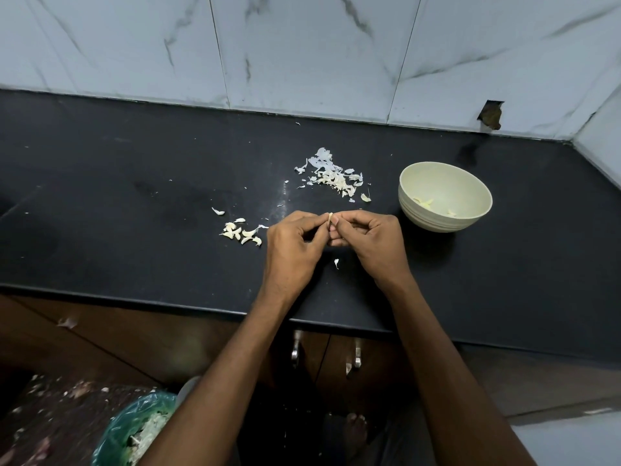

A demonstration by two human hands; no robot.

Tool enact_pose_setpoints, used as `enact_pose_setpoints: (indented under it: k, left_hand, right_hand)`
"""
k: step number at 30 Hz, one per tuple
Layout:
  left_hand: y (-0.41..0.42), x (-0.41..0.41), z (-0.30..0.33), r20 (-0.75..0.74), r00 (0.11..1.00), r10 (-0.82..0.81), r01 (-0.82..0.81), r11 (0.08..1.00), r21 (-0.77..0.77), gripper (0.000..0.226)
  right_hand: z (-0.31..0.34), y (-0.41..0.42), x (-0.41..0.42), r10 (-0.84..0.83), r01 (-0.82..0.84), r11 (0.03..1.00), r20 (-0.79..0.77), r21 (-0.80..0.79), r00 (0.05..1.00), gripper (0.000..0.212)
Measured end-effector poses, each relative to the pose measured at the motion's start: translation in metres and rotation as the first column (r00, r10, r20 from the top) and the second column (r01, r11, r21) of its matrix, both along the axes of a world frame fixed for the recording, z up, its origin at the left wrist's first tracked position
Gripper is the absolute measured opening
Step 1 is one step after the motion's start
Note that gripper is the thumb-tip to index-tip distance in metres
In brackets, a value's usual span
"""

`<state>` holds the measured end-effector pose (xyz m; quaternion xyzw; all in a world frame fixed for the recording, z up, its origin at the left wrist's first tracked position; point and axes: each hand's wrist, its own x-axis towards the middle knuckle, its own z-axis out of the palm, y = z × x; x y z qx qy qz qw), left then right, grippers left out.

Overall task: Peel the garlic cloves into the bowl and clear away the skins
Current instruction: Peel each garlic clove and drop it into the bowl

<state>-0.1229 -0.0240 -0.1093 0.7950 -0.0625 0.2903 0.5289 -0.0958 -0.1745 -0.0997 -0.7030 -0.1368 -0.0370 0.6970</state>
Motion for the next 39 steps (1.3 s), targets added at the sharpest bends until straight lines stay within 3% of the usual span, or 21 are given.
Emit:
enact_pose_setpoints:
  k: [9,14,16,23,29,39]
  left_hand:
    - [-0.002,-0.003,0.002,0.003,1.000,0.019,-0.019,1.000,0.012,0.015]
    - [0.001,-0.001,0.003,-0.142,0.987,-0.075,0.038,0.969,-0.245,0.015]
    - [0.001,0.000,0.003,-0.157,0.984,-0.078,0.031,0.959,-0.283,0.014]
    - [0.000,-0.001,0.001,-0.117,0.993,-0.007,-0.009,0.991,-0.134,0.012]
    - [0.000,0.000,0.000,-0.109,0.994,-0.014,0.001,0.993,-0.119,0.010]
    - [0.004,-0.003,0.008,-0.171,0.954,-0.245,0.144,0.879,-0.454,0.013]
  right_hand:
    - [-0.001,-0.002,0.001,-0.006,0.008,0.998,0.034,-0.056,0.999,0.010]
    - [-0.002,0.001,0.003,0.007,-0.006,0.999,0.012,-0.034,1.000,0.010]
    - [-0.001,0.001,0.003,0.002,-0.002,1.000,0.012,-0.021,1.000,0.010]
    - [-0.003,0.000,0.004,-0.015,0.018,0.998,0.053,-0.063,0.998,0.009]
    - [-0.003,-0.001,0.004,-0.005,0.009,0.996,0.045,-0.089,0.999,0.010]
    - [0.008,0.000,0.000,0.022,-0.022,1.000,-0.058,0.006,0.998,0.016]
